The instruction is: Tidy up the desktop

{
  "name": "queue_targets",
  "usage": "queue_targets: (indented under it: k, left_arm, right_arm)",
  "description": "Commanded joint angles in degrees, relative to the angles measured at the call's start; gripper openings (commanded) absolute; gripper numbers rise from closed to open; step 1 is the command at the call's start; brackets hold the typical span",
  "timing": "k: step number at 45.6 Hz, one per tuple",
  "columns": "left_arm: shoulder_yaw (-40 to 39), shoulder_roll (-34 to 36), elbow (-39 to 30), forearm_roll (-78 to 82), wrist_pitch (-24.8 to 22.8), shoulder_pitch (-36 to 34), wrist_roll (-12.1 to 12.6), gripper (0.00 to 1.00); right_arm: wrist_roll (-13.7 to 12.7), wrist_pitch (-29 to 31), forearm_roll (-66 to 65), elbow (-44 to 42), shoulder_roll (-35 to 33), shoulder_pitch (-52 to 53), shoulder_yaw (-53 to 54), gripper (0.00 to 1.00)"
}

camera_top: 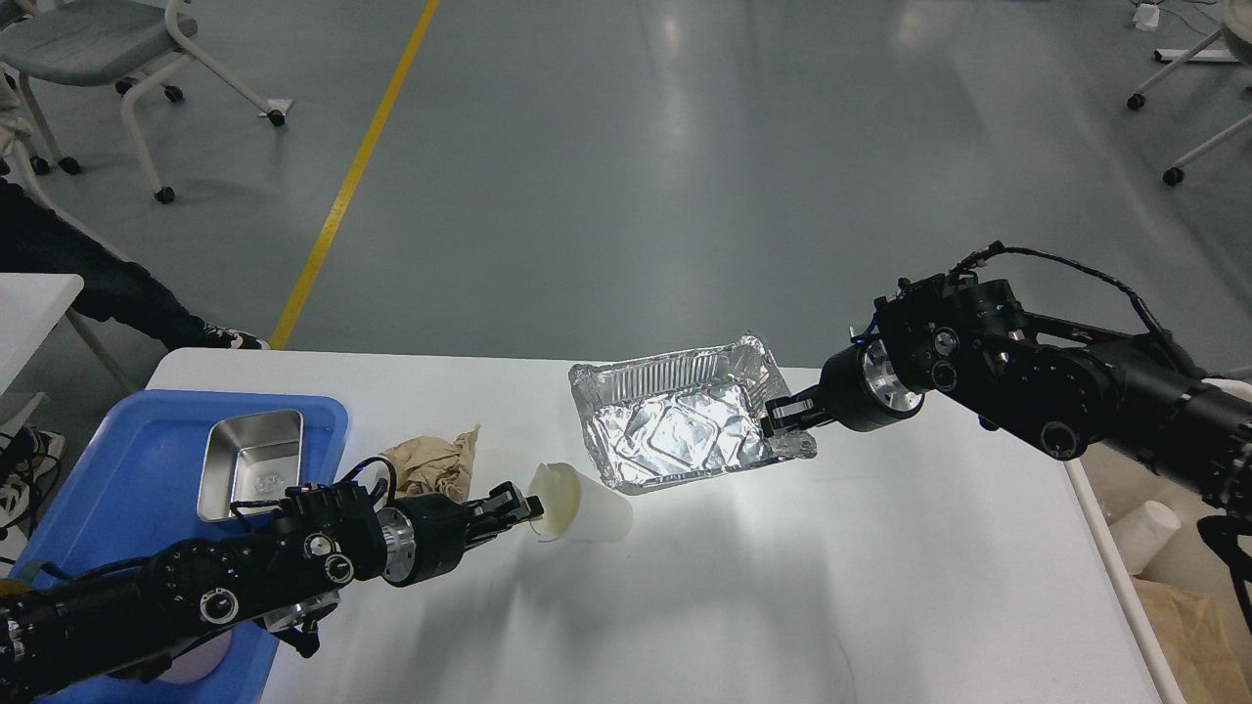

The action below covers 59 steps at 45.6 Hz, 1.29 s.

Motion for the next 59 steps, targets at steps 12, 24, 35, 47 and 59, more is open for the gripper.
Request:
queue_targets:
  k: [12, 24, 35, 47, 59]
  left_arm:
    - [0.0, 10.4, -8.8, -0.3, 3.7, -0.1, 0.0, 0.00]
    - [-0.3, 23.7, -19.8, -3.3, 3.4, -3.2, 0.7, 0.03]
    - [-0.9, 39.2, -28.1, -3.3, -0.1, -8.9, 0.2, 0.04]
    - [-4.6, 49.0, -28.2, -3.4, -8.7, -15.7, 0.0, 0.04]
    - [-7.2, 41.8, -27.9, -4.0, -9.0, -19.7, 1.0, 0.10]
  right_arm:
    - [0.1, 0.0, 0.0, -0.4, 0.1, -1.6, 0.0, 0.00]
    - [0.1, 0.1, 0.0, -0.2, -0.5, -0.7, 0.3, 0.00]
    - [0.1, 0.3, 0.1, -0.3, -0.5, -0.6, 0.3, 0.00]
    - [0.1, 0.3, 0.0, -0.3, -0.5, -0.3, 0.3, 0.00]
    - [0.1, 0.3, 0.0, -0.4, -0.4, -0.3, 0.3, 0.00]
